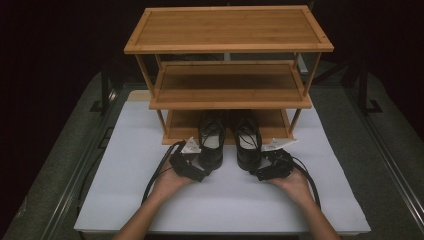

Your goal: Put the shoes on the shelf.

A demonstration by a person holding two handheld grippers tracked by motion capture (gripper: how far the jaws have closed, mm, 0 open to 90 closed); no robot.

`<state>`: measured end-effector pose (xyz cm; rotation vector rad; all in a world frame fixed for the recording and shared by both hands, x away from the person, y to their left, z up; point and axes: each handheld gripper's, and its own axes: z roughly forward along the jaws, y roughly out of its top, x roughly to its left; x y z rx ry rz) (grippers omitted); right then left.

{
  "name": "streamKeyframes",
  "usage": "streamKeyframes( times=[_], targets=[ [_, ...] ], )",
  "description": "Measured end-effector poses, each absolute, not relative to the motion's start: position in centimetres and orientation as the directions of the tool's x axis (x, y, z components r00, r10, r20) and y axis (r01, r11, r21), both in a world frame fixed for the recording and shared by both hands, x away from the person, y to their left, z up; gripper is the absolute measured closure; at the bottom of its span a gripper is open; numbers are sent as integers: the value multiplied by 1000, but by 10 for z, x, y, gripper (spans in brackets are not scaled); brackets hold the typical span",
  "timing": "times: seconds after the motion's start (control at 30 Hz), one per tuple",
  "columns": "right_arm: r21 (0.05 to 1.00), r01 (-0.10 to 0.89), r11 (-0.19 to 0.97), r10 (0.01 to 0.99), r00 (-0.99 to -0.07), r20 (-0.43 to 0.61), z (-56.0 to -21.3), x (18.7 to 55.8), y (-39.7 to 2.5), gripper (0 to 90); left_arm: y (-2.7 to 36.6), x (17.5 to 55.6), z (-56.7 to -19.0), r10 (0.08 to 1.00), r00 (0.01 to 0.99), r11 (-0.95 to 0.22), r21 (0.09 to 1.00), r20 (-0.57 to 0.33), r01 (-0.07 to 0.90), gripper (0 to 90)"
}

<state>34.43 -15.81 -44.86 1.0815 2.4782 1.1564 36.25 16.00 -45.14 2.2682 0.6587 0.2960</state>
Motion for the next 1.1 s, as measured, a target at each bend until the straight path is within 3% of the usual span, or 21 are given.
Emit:
streamKeyframes(
  times=[0.37,0.73,1.1],
  targets=[
    [727,506,464,678,-731,76,-449,345,-136,158,155,364,-453,548,837,-581,720,2,379,76],
    [748,514,420,724,-687,66,-450,338,-130,201,142,362,-453,588,809,-576,715,25,396,86],
    [768,510,387,729,-679,83,-439,338,-130,208,146,364,-443,602,798,-515,751,-27,414,86]
  ],
)
